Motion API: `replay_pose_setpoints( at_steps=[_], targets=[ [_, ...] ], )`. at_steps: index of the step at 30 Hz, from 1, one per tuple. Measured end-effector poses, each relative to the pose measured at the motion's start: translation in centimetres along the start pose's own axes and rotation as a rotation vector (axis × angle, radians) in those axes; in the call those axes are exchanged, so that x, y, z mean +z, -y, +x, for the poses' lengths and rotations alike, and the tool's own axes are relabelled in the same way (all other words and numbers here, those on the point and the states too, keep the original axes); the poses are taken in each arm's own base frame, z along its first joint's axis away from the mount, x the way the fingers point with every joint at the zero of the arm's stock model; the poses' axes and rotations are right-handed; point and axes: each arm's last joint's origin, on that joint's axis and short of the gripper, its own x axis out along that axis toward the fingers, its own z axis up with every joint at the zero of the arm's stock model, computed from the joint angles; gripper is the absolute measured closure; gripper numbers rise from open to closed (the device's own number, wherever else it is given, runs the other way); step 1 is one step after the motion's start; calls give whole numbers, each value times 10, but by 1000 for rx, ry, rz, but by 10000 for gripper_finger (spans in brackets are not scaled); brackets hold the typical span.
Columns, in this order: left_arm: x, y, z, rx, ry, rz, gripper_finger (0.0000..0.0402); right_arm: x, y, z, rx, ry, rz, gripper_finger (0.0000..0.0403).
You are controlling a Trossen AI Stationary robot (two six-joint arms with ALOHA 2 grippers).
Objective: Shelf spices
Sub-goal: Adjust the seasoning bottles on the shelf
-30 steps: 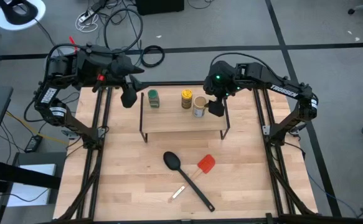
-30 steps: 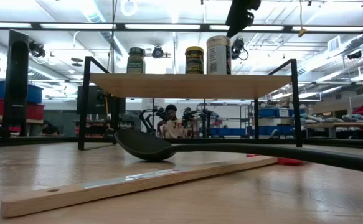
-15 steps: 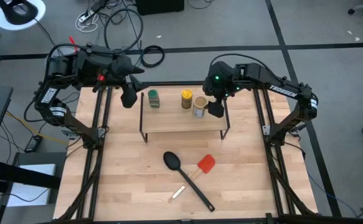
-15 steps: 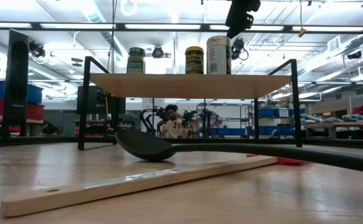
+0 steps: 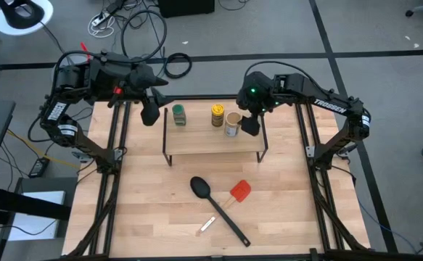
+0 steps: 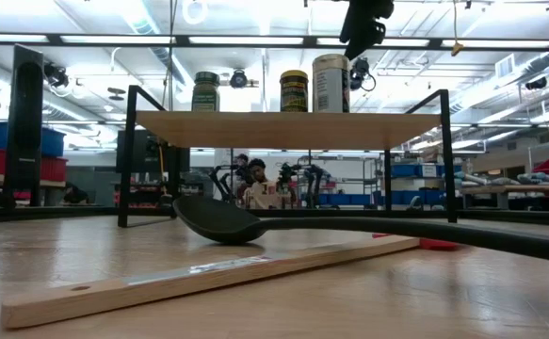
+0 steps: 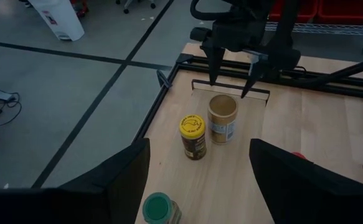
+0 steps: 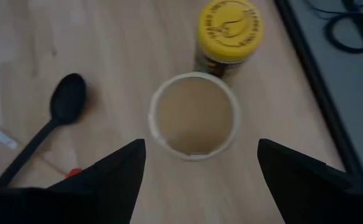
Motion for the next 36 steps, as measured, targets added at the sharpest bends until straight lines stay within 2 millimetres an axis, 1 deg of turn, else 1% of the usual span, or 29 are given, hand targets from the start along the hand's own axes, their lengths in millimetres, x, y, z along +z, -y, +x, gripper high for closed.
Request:
replay_pose_setpoints(
  at_steps=[5,7,9,11,13,19,20,25,30,33,36],
  targets=[
    [0,0,0,-2,-2,0,122,4,-3,0,-36,41,-19,103],
    [-1,0,0,-2,-8,2,122,7,-5,0,-37,73,-43,118],
    [-2,0,0,-1,-17,4,122,10,-7,-1,-45,105,-62,143],
    [-2,0,0,-1,-20,4,122,12,-7,-1,-64,124,-82,176],
    [-2,0,0,-1,-20,2,122,12,-7,-1,-91,123,-99,218],
    [-2,0,0,6,-19,2,122,7,0,-1,-158,65,-95,375],
    [-2,0,0,7,-19,2,122,6,1,-1,-169,57,-91,388],
    [-2,0,0,16,-19,3,122,-2,5,2,-206,-13,-45,399],
    [-2,-1,0,18,-18,4,122,-15,6,20,-243,-111,-18,401],
    [-2,-1,0,19,-18,4,122,-21,7,36,-247,-134,-15,401],
    [-2,-1,0,19,-18,4,122,-25,7,45,-259,-138,2,401]
  ],
)
